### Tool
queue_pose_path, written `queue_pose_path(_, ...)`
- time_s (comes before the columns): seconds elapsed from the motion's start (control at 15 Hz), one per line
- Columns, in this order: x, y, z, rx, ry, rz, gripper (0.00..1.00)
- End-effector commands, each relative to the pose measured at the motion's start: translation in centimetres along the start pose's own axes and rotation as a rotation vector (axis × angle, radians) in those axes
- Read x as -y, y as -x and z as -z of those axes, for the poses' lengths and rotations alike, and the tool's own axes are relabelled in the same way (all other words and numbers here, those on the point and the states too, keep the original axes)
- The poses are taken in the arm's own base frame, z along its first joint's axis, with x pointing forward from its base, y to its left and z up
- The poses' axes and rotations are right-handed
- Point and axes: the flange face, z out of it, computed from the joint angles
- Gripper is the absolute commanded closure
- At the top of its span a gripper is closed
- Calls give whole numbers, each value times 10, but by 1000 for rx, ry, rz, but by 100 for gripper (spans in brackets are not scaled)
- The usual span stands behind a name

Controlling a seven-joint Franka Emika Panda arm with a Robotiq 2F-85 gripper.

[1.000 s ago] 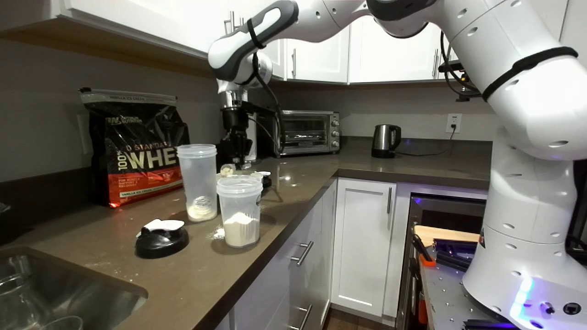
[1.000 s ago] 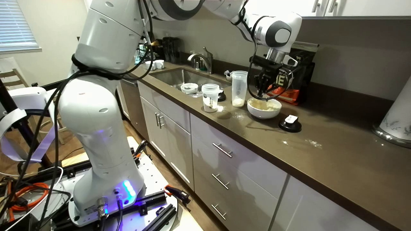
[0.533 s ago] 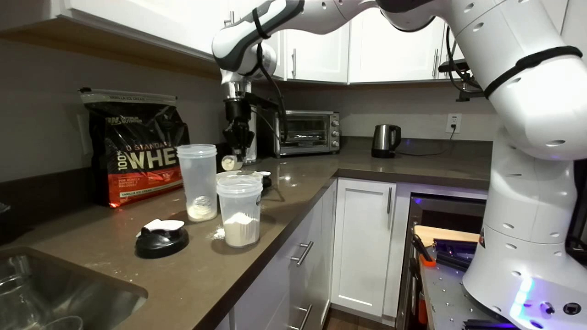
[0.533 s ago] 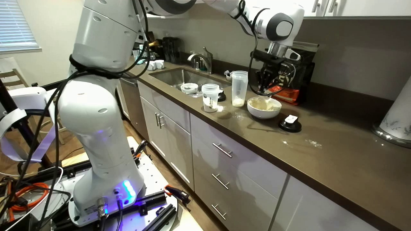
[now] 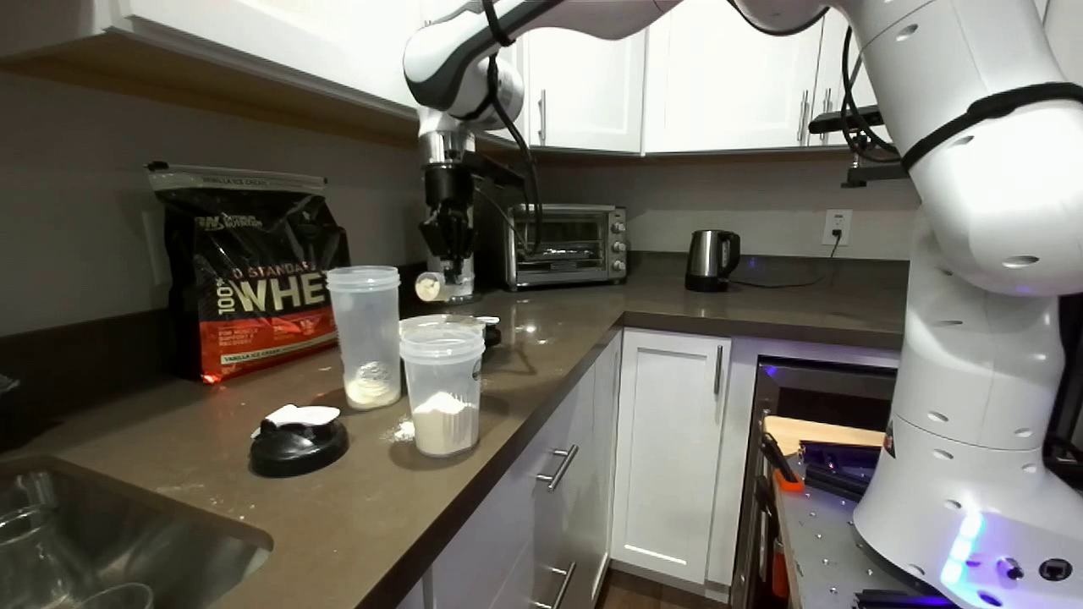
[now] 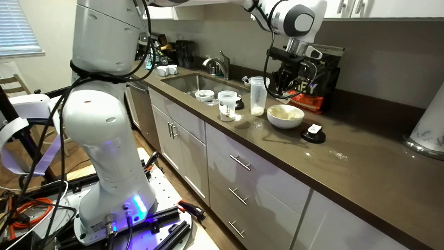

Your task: Scoop some of the powder from the white bowl into the larger clear bottle

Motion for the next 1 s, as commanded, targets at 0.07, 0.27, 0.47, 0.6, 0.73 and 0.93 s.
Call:
queue_pose_path(0.07,4,17,20,-27,-18,23,98)
queue_pose_path(0.27,9,16,30,-39,-13,29,98)
queue_pose_path(0.47,17,15,38,-44,-9,41,98)
queue_pose_path(0.6,21,15,44,-52,-5,47,98)
queue_pose_path(0.73,26,16,51,-64,0,54,98)
queue_pose_path(0.93,33,17,61,-80,5,63,98)
